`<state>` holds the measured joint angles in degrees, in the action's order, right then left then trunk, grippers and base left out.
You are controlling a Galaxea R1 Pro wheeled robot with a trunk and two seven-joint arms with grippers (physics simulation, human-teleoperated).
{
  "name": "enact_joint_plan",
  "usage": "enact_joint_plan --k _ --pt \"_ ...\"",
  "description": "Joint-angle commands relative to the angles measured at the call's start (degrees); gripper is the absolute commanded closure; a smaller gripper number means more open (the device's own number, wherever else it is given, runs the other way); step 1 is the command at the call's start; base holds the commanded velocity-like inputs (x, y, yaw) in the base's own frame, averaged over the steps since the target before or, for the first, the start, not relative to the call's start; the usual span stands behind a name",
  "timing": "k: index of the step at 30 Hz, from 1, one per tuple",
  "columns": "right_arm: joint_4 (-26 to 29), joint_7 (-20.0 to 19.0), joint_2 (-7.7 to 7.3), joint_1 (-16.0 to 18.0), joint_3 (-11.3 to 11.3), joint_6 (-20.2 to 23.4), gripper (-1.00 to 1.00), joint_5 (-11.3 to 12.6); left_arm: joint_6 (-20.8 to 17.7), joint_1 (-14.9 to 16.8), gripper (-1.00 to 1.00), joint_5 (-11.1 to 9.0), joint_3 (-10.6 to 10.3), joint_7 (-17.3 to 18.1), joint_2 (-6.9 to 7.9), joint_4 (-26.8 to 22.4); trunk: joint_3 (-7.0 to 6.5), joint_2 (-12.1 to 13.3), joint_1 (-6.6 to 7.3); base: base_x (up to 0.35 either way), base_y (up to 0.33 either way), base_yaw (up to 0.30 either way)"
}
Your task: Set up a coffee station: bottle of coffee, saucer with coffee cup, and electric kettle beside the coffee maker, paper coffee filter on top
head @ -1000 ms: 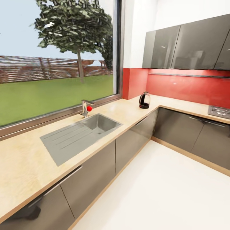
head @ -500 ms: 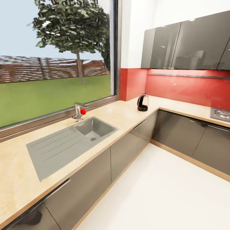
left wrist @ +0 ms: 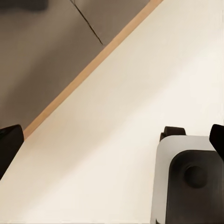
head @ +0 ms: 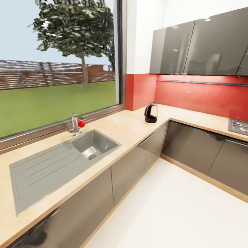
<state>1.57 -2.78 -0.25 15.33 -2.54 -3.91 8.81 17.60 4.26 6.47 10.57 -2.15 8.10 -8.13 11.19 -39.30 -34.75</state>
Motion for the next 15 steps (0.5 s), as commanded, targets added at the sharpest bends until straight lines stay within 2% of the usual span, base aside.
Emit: enact_joint_plan --k 1,15 --pt "-0.1 -0.3 -0.02 0.0 -0.3 -0.2 -1.00 0.6 0.2 0.0 -1.00 0.6 0.3 -0.2 -0.01 0.1 0.08 -0.1 -0.04 0.234 -0.213 0.000" --pt "-0.1 -0.3 -0.02 0.0 -0.3 -0.2 -1.00 0.6 0.2 0.0 -1.00 0.6 0.3 -0.2 -0.10 0.1 0.08 -0.1 -0.04 0.194 -0.233 0.000"
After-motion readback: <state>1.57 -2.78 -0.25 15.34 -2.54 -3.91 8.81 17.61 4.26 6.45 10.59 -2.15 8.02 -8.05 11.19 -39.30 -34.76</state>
